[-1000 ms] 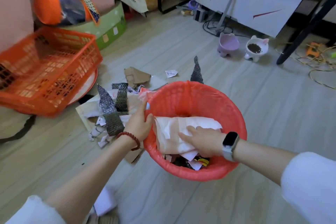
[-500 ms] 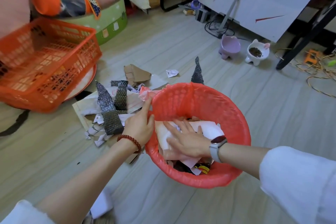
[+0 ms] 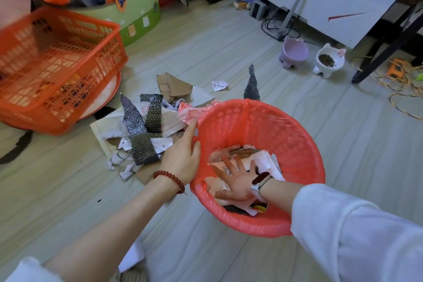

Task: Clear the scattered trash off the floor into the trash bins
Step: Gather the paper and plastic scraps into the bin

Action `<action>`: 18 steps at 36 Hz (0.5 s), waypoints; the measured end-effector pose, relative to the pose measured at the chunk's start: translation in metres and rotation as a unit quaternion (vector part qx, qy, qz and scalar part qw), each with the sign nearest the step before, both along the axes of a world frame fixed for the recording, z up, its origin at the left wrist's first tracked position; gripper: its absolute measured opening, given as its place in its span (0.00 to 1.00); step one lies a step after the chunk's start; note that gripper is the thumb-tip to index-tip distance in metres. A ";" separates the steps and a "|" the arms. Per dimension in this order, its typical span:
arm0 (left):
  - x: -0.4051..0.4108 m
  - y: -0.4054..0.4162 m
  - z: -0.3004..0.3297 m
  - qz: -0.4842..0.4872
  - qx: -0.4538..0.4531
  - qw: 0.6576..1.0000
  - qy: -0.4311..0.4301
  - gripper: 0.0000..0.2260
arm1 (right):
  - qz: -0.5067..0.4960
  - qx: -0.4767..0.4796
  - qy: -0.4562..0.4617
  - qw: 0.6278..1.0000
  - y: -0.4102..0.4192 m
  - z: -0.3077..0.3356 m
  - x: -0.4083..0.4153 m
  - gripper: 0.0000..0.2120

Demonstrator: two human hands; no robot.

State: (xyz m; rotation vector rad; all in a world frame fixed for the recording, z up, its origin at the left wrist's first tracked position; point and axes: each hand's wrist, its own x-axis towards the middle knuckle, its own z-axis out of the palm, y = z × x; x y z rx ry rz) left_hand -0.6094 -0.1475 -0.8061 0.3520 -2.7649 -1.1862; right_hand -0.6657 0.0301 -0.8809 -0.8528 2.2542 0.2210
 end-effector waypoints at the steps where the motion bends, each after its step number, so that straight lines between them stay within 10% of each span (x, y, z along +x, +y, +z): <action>1: 0.000 -0.001 0.000 0.001 -0.004 1.000 -0.001 0.25 | 0.000 -0.010 -0.008 1.000 -0.001 0.008 -0.003 0.37; 8: -0.002 -0.004 0.002 -0.011 0.008 1.000 0.015 0.22 | -0.017 -0.203 0.046 0.978 -0.003 0.069 -0.019 0.29; 18: 0.000 -0.075 0.036 0.101 0.023 0.994 0.038 0.13 | -0.119 -0.511 0.137 0.840 -0.083 0.150 -0.017 0.13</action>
